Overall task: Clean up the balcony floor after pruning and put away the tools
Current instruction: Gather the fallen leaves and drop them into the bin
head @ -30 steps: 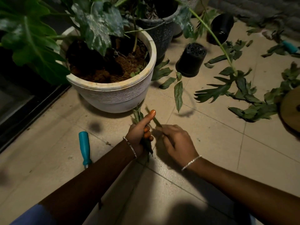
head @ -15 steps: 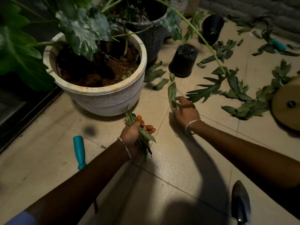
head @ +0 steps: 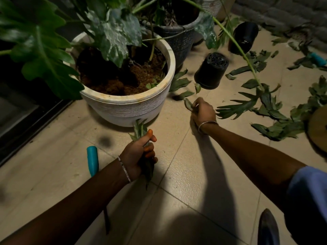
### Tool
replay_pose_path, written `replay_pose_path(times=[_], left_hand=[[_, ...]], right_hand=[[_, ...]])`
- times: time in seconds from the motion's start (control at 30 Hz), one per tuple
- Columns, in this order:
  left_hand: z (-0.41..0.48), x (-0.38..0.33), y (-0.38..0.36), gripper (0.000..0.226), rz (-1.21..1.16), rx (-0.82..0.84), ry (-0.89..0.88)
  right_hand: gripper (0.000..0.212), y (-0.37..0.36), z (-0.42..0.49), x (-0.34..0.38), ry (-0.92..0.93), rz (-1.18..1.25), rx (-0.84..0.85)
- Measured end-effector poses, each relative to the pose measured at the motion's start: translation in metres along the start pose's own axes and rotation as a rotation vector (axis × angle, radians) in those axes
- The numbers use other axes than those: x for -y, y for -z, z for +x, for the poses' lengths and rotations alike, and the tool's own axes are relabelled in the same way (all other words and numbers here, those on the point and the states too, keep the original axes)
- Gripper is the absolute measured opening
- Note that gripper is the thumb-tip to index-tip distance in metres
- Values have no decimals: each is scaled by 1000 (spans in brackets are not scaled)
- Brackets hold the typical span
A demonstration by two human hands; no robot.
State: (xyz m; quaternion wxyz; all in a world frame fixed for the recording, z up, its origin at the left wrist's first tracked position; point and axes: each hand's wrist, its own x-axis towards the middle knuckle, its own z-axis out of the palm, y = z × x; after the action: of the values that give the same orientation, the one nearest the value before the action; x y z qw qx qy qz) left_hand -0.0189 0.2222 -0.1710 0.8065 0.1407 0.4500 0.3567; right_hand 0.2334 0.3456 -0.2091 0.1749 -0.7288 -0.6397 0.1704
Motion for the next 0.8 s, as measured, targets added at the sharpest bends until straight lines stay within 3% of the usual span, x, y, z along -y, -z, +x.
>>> replay_pose_path(times=[0.1, 0.27, 0.47, 0.57, 0.8], left_hand=[[1, 0, -1, 26, 6, 2, 5], [-2, -3, -6, 24, 22, 21, 26], [-4, -5, -7, 22, 15, 35, 44], [-4, -5, -6, 22, 13, 43, 51], [0, -4, -8, 21, -9, 44, 73]], right_hand=[[29, 1, 0, 16, 14, 39, -17], [22, 6, 16, 23, 77, -87, -69], [61, -4, 38, 36, 188, -172, 96], [70, -24, 34, 42, 219, -255, 196], [31, -42, 3, 32, 209, -219, 69]])
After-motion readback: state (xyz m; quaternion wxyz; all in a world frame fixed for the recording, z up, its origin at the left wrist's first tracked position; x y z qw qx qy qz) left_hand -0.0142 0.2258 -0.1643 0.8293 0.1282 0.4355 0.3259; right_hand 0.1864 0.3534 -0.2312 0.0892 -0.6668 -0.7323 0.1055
